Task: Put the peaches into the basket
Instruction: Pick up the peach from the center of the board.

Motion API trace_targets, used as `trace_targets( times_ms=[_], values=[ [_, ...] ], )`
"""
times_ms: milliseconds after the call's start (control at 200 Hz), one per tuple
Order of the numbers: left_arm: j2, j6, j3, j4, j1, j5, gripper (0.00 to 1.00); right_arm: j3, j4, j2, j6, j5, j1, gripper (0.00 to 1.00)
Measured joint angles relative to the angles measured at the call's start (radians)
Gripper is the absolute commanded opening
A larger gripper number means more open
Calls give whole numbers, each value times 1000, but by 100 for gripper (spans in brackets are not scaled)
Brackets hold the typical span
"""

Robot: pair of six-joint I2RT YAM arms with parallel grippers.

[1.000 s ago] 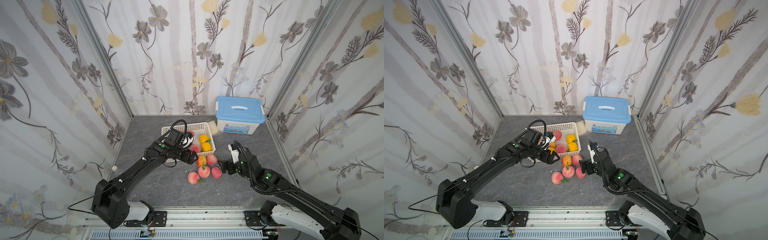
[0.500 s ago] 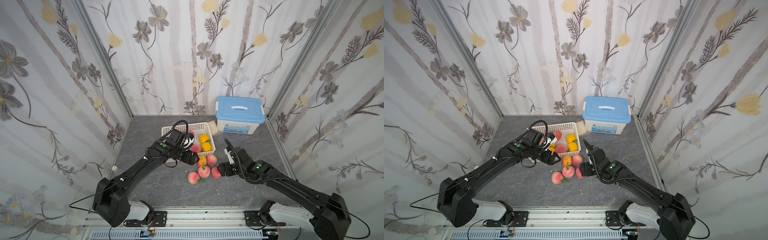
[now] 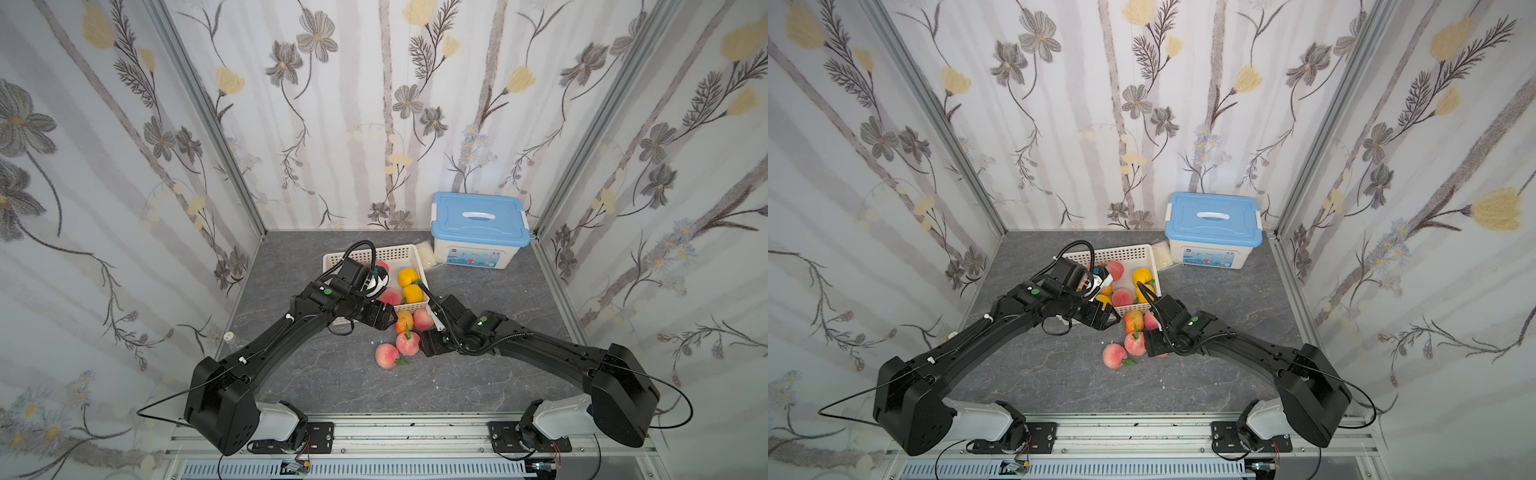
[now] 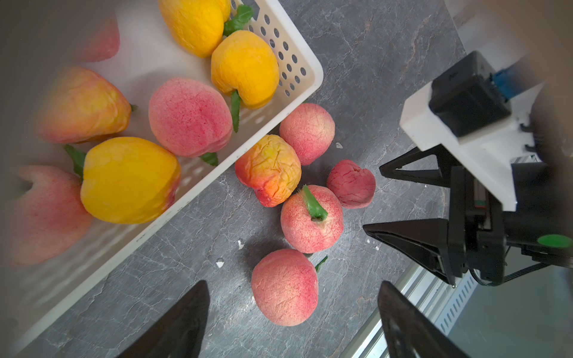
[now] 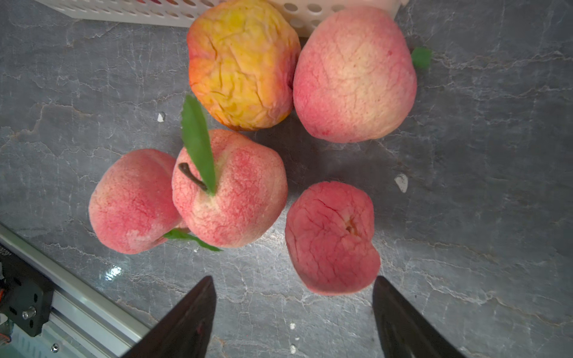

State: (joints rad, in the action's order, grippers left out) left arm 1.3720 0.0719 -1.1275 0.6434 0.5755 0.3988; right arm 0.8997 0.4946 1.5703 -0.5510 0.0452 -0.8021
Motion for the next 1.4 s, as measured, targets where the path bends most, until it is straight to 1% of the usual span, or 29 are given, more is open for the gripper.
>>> trace_targets(
  times_ms=[165,540,994,1199,1399],
  values=[
    [0,0,0,0,0,-3,86,4,8,16,-1,-19,2,73],
    [0,3,0,0,0,-6,86,17,21,104,-1,-49,5,70],
    [0,7,0,0,0,-6,86,19,-8,167,-1,-53,33,61],
    [0,7,0,0,0,-6,86,21,-8,168,-1,-58,33,57],
    [0,7,0,0,0,-7,86,16,-7,142,-1,-76,34,56]
  ],
)
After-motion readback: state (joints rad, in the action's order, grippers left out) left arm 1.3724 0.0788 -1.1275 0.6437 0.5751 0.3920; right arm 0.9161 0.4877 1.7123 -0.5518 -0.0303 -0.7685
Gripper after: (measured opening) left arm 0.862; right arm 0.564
